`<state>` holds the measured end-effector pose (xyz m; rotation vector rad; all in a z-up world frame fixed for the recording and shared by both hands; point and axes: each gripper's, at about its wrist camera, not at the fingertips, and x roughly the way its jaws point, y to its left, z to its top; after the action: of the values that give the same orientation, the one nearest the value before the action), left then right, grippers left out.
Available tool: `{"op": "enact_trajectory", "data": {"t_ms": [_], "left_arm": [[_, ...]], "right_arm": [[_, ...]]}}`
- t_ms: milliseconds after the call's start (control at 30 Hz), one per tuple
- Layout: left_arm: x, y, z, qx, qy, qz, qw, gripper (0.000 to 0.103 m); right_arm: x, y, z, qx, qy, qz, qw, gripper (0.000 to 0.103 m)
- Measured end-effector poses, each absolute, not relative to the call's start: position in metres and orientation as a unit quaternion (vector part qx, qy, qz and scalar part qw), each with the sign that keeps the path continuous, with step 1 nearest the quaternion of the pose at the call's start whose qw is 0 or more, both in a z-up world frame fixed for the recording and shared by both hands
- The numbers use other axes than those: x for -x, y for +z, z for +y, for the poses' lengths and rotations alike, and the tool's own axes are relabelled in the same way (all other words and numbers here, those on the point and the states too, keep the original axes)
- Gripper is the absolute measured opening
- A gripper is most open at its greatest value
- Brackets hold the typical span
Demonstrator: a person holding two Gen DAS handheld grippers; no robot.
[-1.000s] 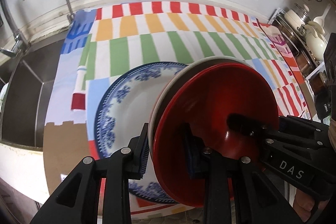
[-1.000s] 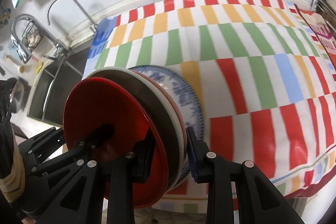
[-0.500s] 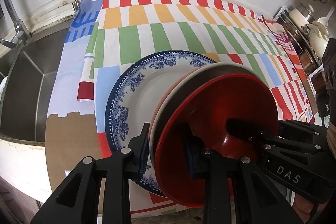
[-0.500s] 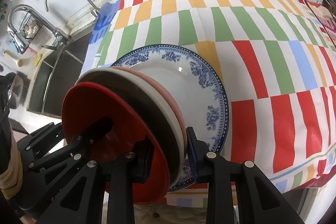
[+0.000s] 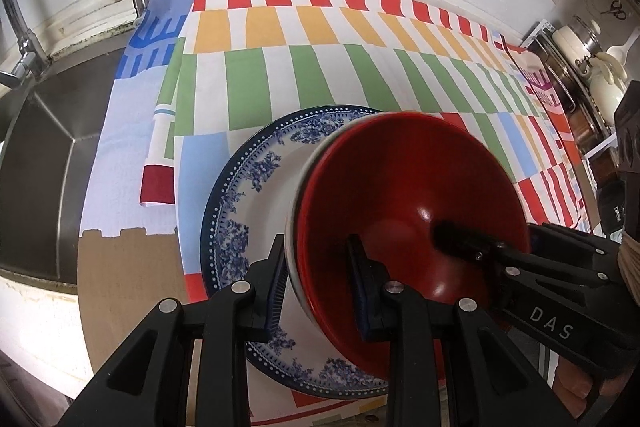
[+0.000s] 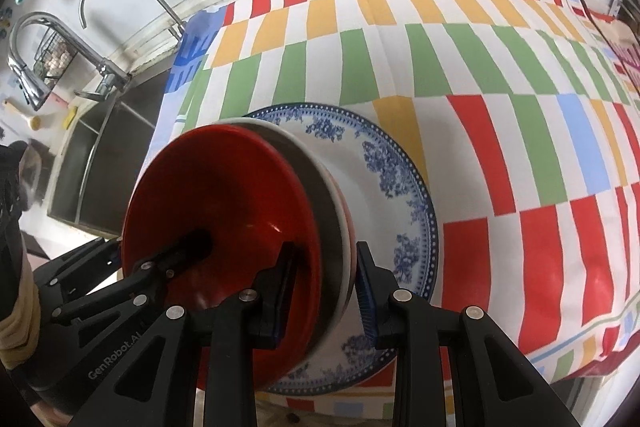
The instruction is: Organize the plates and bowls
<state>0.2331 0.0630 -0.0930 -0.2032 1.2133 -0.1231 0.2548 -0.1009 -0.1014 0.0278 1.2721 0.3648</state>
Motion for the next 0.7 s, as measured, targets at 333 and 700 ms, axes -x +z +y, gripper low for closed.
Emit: {"op": "enact_trajectory", "data": {"t_ms": [333, 700], "left_arm": [[-0.235, -0.088, 0.066, 0.083, -0.067, 0.552, 0.827, 0.031], [-0.199, -0.047, 0.068, 0.044, -0.054, 0.453, 0.889, 0.067]], "right_arm": [[-0.254, -0.099, -0.098, 0.002, 0.164, 0.571, 0.804, 0.030], [-0.213, -0.046, -0.115, 0.013, 0.130, 0.466, 0.875, 0.047]]}}
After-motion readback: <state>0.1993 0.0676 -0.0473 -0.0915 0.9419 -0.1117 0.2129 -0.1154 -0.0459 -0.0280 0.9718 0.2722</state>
